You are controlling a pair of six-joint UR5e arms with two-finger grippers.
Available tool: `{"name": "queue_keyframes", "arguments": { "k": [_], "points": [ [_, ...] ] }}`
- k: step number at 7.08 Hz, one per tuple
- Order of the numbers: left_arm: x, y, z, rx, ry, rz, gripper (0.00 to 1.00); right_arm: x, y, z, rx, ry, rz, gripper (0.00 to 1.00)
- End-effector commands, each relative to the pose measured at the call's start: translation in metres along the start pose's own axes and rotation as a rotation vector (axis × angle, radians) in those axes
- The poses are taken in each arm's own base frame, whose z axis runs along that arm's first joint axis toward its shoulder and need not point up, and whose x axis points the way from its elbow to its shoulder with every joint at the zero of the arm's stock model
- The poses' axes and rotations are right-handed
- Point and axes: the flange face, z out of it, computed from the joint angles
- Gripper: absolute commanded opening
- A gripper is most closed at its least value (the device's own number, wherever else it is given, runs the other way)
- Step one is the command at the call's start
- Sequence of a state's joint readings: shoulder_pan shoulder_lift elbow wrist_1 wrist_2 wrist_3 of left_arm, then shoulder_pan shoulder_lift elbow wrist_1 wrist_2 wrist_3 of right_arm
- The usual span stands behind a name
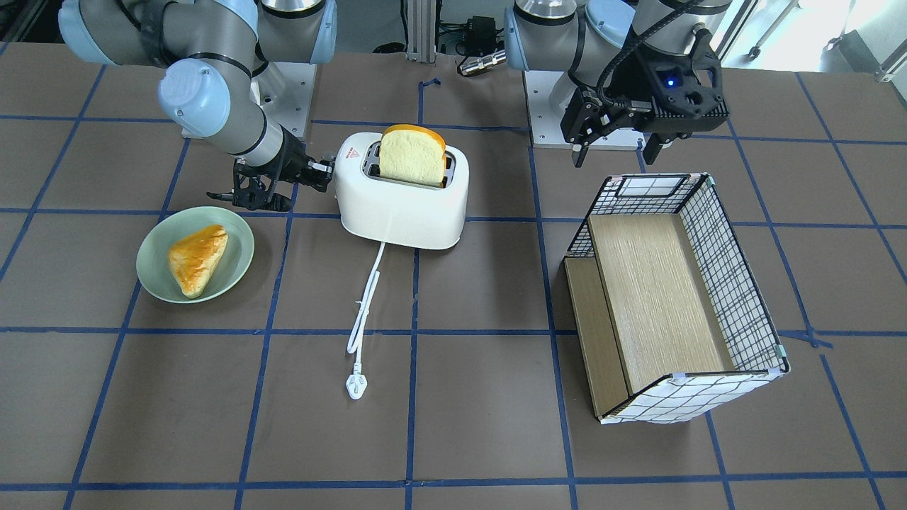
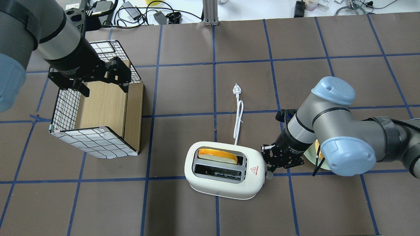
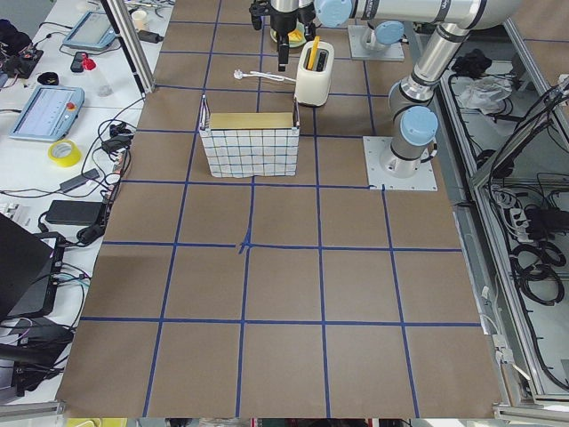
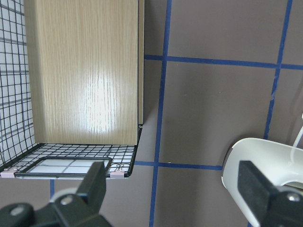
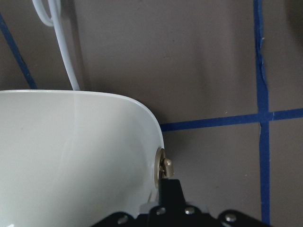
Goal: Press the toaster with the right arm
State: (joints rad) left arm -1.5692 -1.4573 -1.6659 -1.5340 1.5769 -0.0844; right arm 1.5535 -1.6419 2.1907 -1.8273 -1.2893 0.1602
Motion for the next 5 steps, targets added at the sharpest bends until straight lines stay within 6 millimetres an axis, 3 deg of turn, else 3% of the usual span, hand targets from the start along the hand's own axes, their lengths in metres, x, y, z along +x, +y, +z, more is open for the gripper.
{"name": "queue_keyframes", "arguments": {
  "k": [1, 4, 5],
  "points": [
    [0.000, 0.000, 0.001, -0.001, 0.000, 0.000, 1.00, -0.011, 0.002, -0.042, 0.050, -0.001, 0.035, 0.00],
    [0.000, 0.000, 0.000, 0.000, 0.000, 0.000, 1.00, -0.028, 0.001, -0.135, 0.159, 0.080, 0.037, 0.01],
    [0.000, 0.000, 0.000, 0.000, 0.000, 0.000, 1.00, -0.030, 0.001, -0.158, 0.216, 0.125, 0.028, 0.20]
  ]
}}
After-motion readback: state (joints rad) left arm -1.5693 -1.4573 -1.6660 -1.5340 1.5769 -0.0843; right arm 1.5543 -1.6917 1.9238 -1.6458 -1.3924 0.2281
